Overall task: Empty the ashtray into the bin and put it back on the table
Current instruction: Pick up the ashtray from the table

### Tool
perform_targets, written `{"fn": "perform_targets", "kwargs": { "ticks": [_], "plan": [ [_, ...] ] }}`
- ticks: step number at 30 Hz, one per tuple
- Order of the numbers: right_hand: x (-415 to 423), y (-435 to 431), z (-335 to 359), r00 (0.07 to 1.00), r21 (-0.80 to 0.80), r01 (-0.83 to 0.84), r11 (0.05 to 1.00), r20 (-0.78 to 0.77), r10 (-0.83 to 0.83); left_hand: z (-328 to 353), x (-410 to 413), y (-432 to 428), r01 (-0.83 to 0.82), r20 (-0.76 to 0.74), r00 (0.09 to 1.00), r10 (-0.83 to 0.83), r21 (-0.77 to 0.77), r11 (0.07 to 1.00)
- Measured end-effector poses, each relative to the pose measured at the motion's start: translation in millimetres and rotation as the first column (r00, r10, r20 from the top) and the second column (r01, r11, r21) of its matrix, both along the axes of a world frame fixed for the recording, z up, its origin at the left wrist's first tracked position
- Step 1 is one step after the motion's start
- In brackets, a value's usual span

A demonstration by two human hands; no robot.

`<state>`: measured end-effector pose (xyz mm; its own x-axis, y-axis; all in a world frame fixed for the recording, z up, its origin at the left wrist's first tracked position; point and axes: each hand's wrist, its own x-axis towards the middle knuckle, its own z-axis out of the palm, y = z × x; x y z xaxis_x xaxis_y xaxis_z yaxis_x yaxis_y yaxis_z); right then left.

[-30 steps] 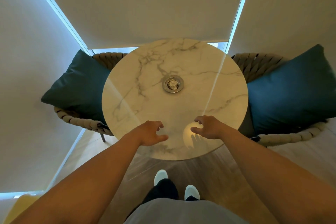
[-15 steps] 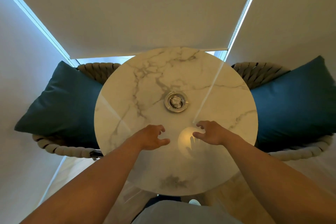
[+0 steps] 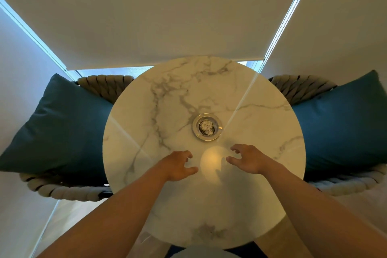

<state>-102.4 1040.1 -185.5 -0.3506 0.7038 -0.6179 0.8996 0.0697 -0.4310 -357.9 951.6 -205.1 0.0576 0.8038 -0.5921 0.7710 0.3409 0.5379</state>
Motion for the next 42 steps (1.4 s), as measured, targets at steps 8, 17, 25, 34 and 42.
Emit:
{"fn": "perform_targets", "kwargs": {
  "ticks": [8, 17, 25, 34, 42],
  "plan": [
    [-5, 33, -5, 0.998, -0.019, 0.002, 1.000, -0.059, -0.003, -4, -3, 20, -0.080, -0.026, 0.996, 0.081, 0.034, 0.996],
    [-12, 76, -22, 0.982, -0.020, 0.118, 0.993, -0.147, -0.119, -20, -9, 53, -0.164, -0.048, 0.984, 0.169, 0.090, 0.982],
    [-31, 97, -51, 0.910, -0.074, 0.337, 0.939, -0.230, -0.345, -42, -21, 83, -0.200, -0.016, 0.979, 0.204, 0.130, 0.971],
    [-46, 108, -77, 0.788, -0.184, 0.503, 0.845, -0.303, -0.535, -50, -9, 119, -0.120, -0.103, 0.985, 0.136, 0.149, 0.982],
    [-58, 109, -91, 0.735, -0.238, 0.549, 0.801, -0.319, -0.598, -53, 9, 124, -0.078, -0.187, 0.976, 0.114, 0.189, 0.979]
  ]
}}
